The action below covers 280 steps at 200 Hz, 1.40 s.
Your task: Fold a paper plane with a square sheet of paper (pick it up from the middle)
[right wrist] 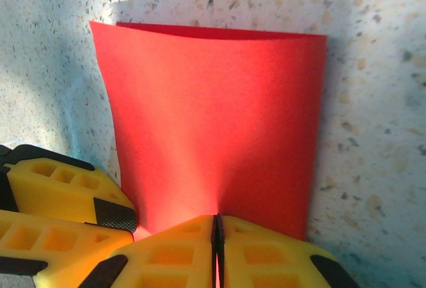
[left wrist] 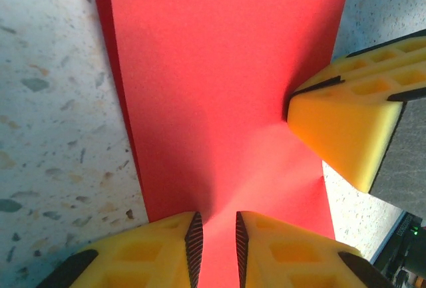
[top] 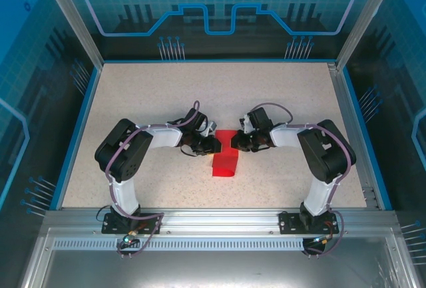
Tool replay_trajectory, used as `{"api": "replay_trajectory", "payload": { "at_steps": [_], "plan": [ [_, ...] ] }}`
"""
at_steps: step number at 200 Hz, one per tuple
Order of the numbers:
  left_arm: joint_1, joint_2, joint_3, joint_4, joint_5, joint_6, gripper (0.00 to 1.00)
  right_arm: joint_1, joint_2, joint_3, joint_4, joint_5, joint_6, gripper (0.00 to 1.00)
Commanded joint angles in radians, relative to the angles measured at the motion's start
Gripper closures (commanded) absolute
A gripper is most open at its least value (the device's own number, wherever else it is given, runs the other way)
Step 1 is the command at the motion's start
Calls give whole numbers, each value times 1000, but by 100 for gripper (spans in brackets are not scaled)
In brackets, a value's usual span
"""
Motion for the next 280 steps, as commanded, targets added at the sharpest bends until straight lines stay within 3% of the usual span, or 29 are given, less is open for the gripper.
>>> {"api": "replay_trajectory", "payload": {
  "at_steps": [1,51,95,136,280],
  "plan": [
    [-21,127,-41,-40,-173,62,74,-40,27,48,-83,45,-67,89],
    [-21,132,-38,-47,-178,66,74,-74,-27,41,-98,77,-93,89],
    [-22,136,-32,-50,-175,67,75,1,-61,60,-43,7,-33,89],
    [-21,137,-29,-59,-173,74,75,14,11,69,7,-8,-2,90],
    [-21,119,-36,-84,-192,91,75,-104,124,186,-162,145,-95,90]
  ]
}}
